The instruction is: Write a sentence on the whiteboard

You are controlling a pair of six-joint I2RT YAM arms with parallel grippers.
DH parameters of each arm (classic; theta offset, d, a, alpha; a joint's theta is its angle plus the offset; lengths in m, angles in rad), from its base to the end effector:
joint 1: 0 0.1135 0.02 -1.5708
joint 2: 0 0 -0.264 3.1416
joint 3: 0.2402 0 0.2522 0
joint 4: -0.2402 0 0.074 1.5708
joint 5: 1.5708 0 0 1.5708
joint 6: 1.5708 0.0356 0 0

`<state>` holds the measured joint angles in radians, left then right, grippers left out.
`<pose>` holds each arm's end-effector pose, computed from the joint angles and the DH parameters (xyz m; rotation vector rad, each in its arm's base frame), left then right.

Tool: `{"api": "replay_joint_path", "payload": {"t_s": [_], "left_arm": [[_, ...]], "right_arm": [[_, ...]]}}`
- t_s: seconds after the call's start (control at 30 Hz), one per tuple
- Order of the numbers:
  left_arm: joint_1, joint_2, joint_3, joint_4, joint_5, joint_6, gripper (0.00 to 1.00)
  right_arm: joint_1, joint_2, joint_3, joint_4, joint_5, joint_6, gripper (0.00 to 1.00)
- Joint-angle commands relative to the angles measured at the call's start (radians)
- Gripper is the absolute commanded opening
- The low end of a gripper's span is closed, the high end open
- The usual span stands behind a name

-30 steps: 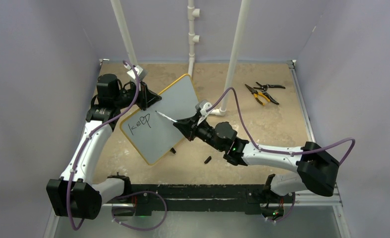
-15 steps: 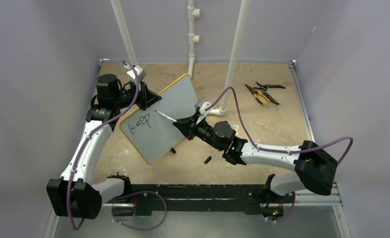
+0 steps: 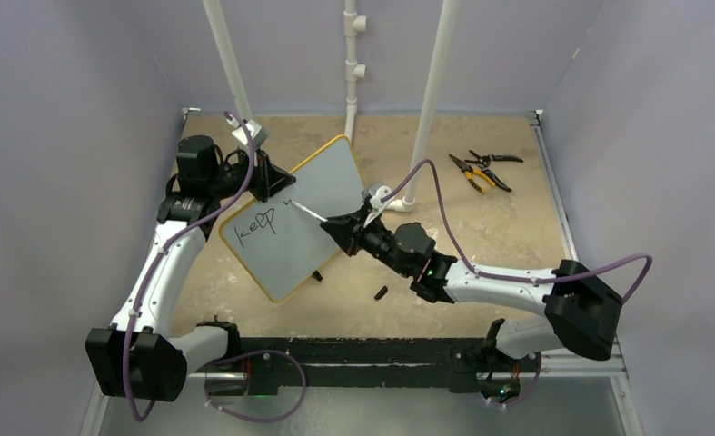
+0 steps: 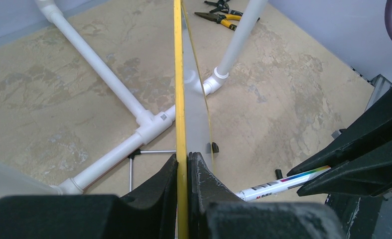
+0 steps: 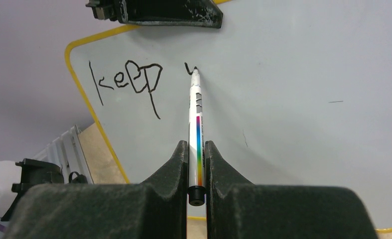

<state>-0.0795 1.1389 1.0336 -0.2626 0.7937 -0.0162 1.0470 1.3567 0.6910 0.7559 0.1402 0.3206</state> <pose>0.2489 -0.0453 0.3516 0.5853 1.8166 -0.8280 0.1556 0.2594 0.2772 -0.4420 1.5002 0.9934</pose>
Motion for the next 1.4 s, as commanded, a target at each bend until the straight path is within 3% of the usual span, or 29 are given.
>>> {"api": "replay_joint_path", "payload": {"t_s": [0.0,1.0,1.37], "left_arm": [[0.004,0.001,-0.016,0.009,0.030,0.024,0.00],[0.007,0.009,-0.018,0.017,0.044,-0.007,0.00],[0.012,0.007,-0.017,0.019,0.047,-0.008,0.00]], "right_arm": [[-0.004,-0.051,0.011,0.003,0.033,0.002,0.00],[-0.015,0.018,0.071,0.026,0.031,-0.006,0.00],[-0.014,0.008,0.019,0.010,0.030,0.019,0.00]]}}
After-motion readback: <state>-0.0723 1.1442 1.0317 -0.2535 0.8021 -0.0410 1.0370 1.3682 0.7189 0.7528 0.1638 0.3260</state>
